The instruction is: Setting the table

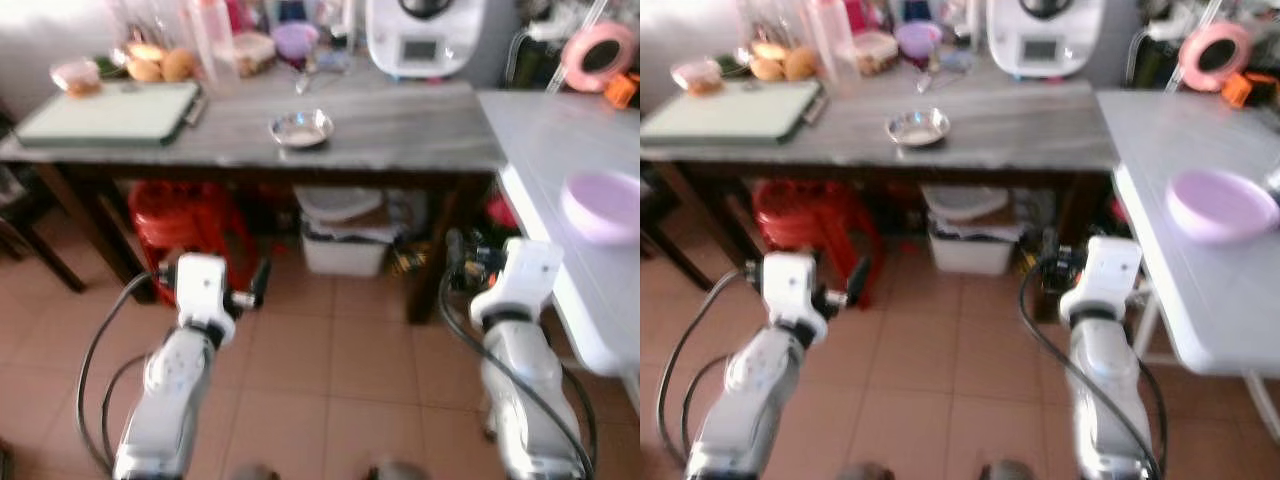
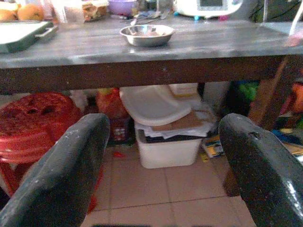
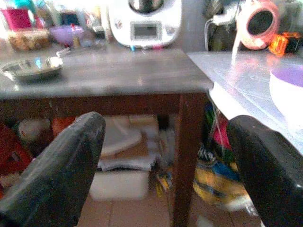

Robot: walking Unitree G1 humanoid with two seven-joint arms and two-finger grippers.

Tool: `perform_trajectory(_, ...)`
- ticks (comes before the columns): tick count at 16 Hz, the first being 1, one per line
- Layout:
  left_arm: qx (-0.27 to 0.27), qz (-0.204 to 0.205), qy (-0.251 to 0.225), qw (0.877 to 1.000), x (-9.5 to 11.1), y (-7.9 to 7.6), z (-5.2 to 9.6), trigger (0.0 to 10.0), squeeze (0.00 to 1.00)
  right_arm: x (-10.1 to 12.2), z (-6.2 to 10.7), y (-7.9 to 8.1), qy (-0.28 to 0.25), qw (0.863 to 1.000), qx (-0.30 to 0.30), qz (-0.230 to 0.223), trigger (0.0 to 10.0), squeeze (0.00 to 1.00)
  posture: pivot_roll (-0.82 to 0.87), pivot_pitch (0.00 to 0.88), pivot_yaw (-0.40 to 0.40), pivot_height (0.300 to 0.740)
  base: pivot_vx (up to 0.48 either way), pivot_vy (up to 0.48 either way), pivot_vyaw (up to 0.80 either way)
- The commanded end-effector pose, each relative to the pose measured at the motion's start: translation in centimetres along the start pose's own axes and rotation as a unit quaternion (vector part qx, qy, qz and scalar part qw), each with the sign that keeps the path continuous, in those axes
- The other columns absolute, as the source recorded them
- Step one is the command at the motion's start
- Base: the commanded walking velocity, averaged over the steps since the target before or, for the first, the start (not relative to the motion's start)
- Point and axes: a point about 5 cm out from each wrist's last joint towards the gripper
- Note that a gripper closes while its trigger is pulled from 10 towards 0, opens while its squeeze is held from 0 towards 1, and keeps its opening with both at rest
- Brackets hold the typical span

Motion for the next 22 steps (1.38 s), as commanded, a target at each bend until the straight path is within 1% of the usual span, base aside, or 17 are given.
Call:
perform_trajectory(1,0.0,-0.006,-0.013,1.0,0.54,0.07,-0.06,10.0,0.0,0.4,-0.27,0.34,-0.006,1.0,0.008,-0.001,10.0,0.0,-0.06,0.0,0.025,0.74,0.0,0.0,0.0)
perform_trajectory(2,-0.001,0.0,-0.011,1.0,0.47,-0.01,-0.1,10.0,0.0,0.25,-0.42,0.12,0.002,1.0,0.003,0.001,10.0,0.0,-0.06,0.0,0.025,0.74,0.0,0.0,0.0)
perform_trajectory(4,-0.001,-0.004,-0.012,1.0,0.5,-0.01,-0.14,10.0,0.0,0.05,-0.42,-0.19,0.005,1.0,0.0,0.005,10.0,0.0,-0.06,0.0,0.024,0.74,0.0,0.0,0.0)
perform_trajectory(6,-0.006,-0.004,-0.012,1.0,0.56,-0.06,-0.21,10.0,0.0,0.0,-0.44,-0.04,0.003,1.0,0.005,0.016,10.0,0.0,-0.06,0.0,0.024,0.74,0.0,0.0,0.0)
perform_trajectory(8,-0.009,0.002,-0.007,1.0,0.49,-0.09,-0.24,10.0,0.0,-0.08,-0.42,0.06,0.006,1.0,0.005,0.014,10.0,0.0,-0.06,0.0,0.024,0.74,0.0,0.0,0.0)
perform_trajectory(15,-0.007,0.0,-0.008,1.0,0.54,0.0,-0.19,10.0,0.0,-0.4,-0.39,-0.02,0.016,1.0,0.002,0.003,10.0,0.0,-0.06,0.0,0.027,0.74,0.0,-0.358,0.0)
perform_trajectory(22,-0.007,0.0,-0.006,1.0,0.48,-0.02,-0.23,10.0,0.0,-0.31,-0.54,0.06,0.016,1.0,0.004,0.003,10.0,0.0,-0.06,0.0,0.025,0.74,0.0,-0.372,0.0)
Point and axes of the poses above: a point about 5 cm out from each wrist's last joint towards the gripper, its own z axis pointing back from the gripper into the wrist, its own x axis along the axis of the wrist's last joint, y = z × x, and after that the axes turned 13 degrees about z, right-handed
